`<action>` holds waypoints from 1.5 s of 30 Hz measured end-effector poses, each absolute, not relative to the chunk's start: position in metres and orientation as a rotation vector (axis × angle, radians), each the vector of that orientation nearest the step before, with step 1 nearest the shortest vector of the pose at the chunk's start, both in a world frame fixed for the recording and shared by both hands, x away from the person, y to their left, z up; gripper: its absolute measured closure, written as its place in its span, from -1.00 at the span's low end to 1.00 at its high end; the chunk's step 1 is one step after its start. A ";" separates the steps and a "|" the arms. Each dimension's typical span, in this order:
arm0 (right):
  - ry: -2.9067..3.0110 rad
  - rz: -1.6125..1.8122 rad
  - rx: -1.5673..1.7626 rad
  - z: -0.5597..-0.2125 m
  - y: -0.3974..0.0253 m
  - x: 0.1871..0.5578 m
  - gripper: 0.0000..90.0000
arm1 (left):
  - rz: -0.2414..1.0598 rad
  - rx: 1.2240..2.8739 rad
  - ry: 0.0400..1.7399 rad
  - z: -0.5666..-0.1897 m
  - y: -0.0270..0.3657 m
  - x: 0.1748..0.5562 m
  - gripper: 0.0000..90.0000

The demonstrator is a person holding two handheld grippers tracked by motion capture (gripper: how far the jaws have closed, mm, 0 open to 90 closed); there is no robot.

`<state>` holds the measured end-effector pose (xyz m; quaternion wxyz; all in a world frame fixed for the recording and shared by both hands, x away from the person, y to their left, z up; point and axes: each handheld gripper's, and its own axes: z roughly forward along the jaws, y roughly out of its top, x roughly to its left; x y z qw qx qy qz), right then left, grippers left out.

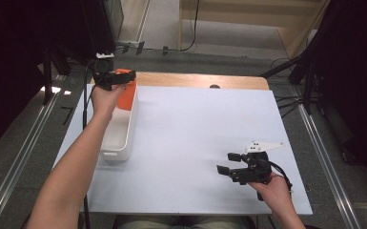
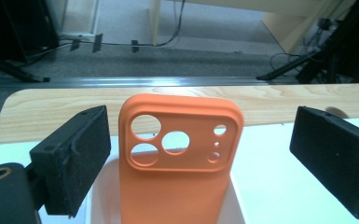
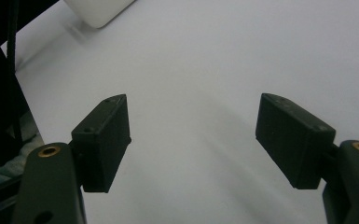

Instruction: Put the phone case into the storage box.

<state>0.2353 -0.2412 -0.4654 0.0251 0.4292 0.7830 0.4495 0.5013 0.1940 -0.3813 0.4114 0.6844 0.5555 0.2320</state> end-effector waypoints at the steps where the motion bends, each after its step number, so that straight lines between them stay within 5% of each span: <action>1: 2.421 1.391 1.328 -0.465 -0.241 0.235 -0.44 | 0.574 1.736 1.393 -0.379 0.196 0.500 -0.89; 26: 2.424 1.378 1.323 -0.466 -0.241 0.235 -0.44 | 0.182 1.871 1.262 -0.351 0.208 0.472 -0.89; 45: 2.435 1.376 1.331 -0.467 -0.240 0.234 -0.44 | 0.074 2.041 0.958 -0.344 0.194 0.439 -0.71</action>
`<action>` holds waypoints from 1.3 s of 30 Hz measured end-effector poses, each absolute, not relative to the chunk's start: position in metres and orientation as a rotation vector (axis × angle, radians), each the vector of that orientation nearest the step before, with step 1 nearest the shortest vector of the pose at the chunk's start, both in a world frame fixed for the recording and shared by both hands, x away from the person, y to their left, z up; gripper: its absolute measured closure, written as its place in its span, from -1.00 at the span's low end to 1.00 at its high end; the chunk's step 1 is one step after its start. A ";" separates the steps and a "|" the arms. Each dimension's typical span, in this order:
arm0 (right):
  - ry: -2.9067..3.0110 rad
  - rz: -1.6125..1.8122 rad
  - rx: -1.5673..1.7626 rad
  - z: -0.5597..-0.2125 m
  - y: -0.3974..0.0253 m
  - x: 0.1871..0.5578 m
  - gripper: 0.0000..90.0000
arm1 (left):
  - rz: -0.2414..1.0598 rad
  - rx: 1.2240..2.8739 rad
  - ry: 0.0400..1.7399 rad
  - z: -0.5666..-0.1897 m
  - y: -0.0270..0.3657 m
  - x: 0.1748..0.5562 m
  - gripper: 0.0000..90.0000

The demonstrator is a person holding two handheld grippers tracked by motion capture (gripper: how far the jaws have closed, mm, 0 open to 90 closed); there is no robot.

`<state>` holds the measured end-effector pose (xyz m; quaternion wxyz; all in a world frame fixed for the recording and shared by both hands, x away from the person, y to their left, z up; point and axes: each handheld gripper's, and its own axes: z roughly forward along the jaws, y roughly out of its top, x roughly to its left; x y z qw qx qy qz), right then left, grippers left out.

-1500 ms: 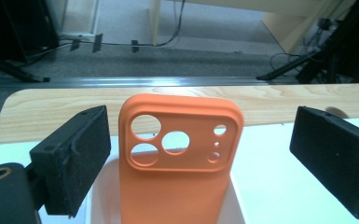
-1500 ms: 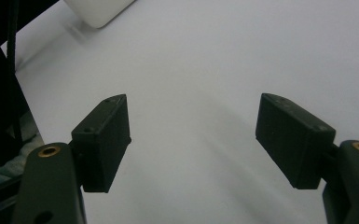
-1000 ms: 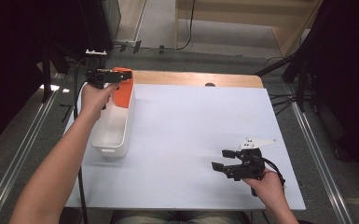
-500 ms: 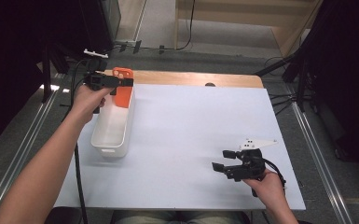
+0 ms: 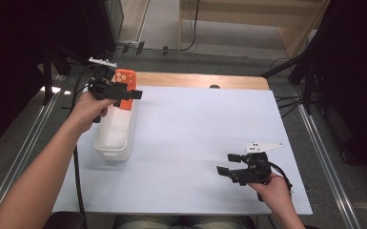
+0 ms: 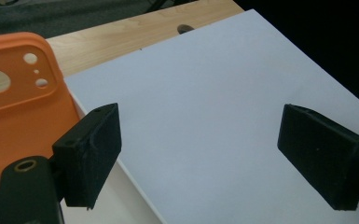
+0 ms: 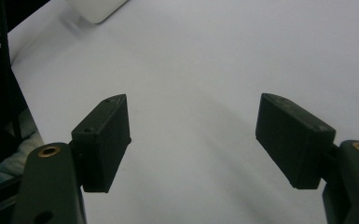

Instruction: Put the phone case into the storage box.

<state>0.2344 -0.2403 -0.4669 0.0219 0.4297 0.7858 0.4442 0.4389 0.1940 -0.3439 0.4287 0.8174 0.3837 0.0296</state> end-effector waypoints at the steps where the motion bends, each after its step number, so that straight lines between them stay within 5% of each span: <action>1: 2.436 1.377 1.331 -0.467 -0.240 0.234 -0.44 | 0.067 2.043 0.952 -0.344 0.193 0.436 -0.71; 39: 2.448 1.376 1.336 -0.468 -0.237 0.238 -0.44 | 0.073 2.124 0.776 -0.390 0.154 0.359 -0.66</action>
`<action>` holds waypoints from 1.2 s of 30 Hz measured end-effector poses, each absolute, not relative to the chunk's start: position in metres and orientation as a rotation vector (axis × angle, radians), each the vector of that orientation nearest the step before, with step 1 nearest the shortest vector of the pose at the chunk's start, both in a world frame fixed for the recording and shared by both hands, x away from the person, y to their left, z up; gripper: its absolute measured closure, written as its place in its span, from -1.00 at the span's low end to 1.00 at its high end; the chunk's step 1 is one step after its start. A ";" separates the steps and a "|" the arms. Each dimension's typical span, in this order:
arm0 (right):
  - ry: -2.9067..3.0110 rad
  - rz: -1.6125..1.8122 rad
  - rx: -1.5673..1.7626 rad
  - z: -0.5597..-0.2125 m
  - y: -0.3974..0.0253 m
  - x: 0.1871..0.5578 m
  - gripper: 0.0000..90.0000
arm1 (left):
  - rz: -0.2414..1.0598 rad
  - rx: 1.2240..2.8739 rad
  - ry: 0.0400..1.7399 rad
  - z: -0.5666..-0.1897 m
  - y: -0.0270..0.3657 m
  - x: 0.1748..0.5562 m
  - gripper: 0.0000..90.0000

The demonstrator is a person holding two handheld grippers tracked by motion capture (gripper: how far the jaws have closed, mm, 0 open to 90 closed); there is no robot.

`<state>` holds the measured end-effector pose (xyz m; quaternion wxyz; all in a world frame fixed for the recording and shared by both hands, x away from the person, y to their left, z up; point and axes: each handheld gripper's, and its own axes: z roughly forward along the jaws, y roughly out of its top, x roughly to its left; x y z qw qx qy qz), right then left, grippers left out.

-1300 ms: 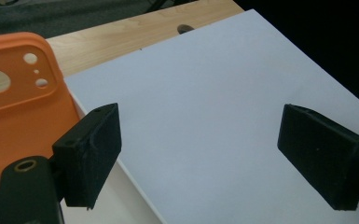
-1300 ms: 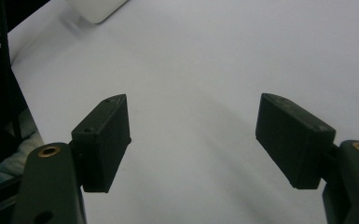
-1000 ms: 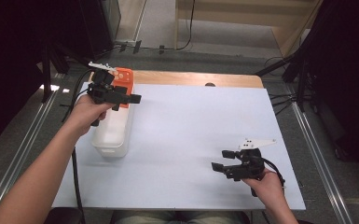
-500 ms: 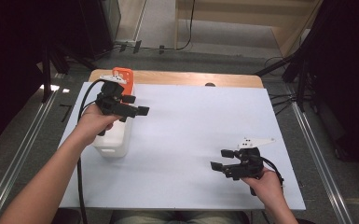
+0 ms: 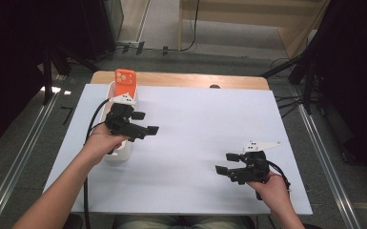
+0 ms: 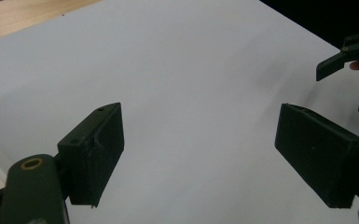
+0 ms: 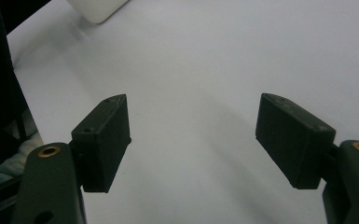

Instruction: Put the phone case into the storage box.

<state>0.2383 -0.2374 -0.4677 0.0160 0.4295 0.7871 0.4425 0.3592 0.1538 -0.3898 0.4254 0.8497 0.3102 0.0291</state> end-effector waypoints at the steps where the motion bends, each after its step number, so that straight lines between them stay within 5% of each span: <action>1: 2.448 1.377 1.335 -0.468 -0.237 0.238 -0.44 | 0.076 2.126 0.775 -0.391 0.154 0.358 -0.66; 36: 2.454 1.377 1.334 -0.469 -0.236 0.237 -0.44 | 0.140 2.108 0.680 -0.429 0.169 0.294 -0.66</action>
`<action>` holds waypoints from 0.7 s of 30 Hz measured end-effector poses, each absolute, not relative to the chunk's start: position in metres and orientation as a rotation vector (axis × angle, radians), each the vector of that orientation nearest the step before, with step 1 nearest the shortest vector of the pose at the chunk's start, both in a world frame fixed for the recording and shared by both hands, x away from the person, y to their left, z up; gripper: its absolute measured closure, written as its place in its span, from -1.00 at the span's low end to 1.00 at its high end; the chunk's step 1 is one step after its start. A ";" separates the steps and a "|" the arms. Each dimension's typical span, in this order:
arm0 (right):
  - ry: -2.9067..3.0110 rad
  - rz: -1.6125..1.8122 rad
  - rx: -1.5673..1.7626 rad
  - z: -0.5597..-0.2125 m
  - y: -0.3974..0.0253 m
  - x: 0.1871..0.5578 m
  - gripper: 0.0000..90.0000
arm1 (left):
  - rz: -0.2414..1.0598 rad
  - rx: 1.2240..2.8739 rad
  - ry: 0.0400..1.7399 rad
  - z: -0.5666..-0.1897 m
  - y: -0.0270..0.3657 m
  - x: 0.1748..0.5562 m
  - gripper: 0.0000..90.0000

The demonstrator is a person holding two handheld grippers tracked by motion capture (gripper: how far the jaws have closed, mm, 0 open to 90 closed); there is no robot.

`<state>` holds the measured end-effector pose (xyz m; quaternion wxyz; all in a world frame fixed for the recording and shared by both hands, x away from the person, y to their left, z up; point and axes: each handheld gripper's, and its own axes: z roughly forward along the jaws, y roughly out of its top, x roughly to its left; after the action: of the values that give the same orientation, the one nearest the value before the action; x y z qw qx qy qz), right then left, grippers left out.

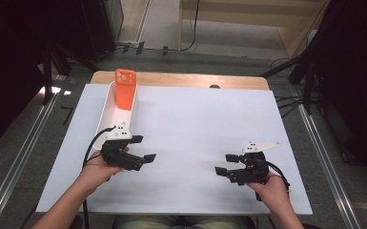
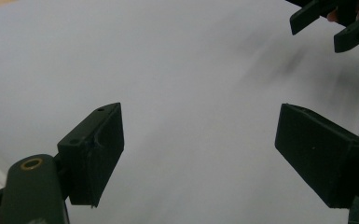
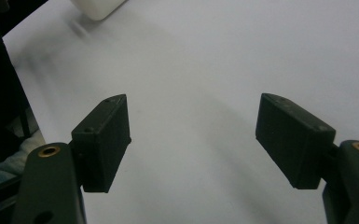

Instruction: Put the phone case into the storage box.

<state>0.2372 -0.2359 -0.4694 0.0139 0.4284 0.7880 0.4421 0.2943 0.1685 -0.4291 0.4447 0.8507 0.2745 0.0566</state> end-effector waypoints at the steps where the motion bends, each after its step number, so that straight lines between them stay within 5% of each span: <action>1: 2.454 1.376 1.333 -0.469 -0.236 0.237 -0.44 | 0.144 2.103 0.680 -0.431 0.169 0.292 -0.66; 21: 2.470 1.375 1.328 -0.470 -0.234 0.238 -0.44 | 0.133 2.124 0.651 -0.447 0.179 0.270 -0.66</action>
<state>0.2375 -0.2337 -0.4703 0.0091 0.4251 0.7908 0.4403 0.2696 0.1790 -0.4467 0.4421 0.8560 0.2625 0.0536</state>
